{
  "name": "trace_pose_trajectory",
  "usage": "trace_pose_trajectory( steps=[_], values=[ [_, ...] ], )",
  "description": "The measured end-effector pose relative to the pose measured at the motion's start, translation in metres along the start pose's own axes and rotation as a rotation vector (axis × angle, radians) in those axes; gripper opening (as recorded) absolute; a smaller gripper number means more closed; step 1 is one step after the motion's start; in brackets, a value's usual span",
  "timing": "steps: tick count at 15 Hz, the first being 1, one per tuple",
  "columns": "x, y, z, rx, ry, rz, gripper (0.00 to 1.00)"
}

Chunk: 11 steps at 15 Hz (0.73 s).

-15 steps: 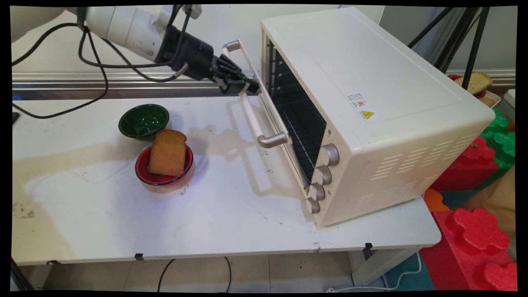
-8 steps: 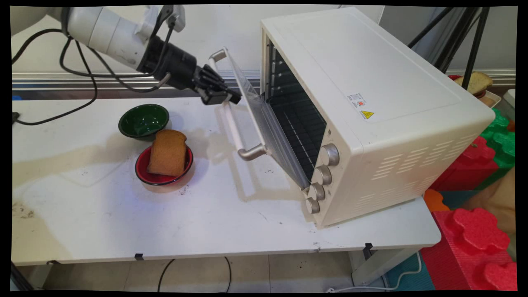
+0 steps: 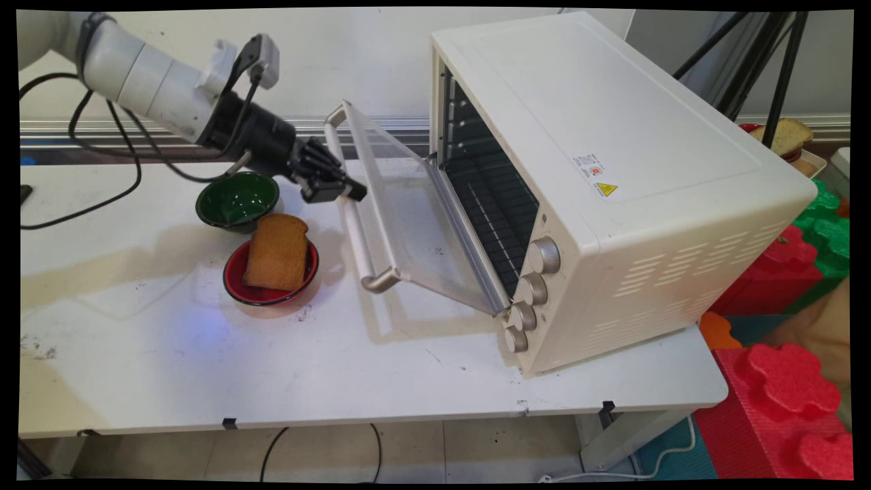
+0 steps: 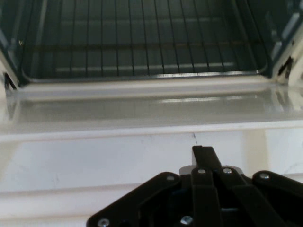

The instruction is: Open the oven

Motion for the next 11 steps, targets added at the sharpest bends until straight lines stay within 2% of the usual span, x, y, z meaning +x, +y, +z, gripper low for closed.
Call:
trace_pose_trajectory(
  steps=[11],
  values=[
    [-0.053,0.009,-0.007,-0.012,-0.067,-0.024,0.0]
  ],
)
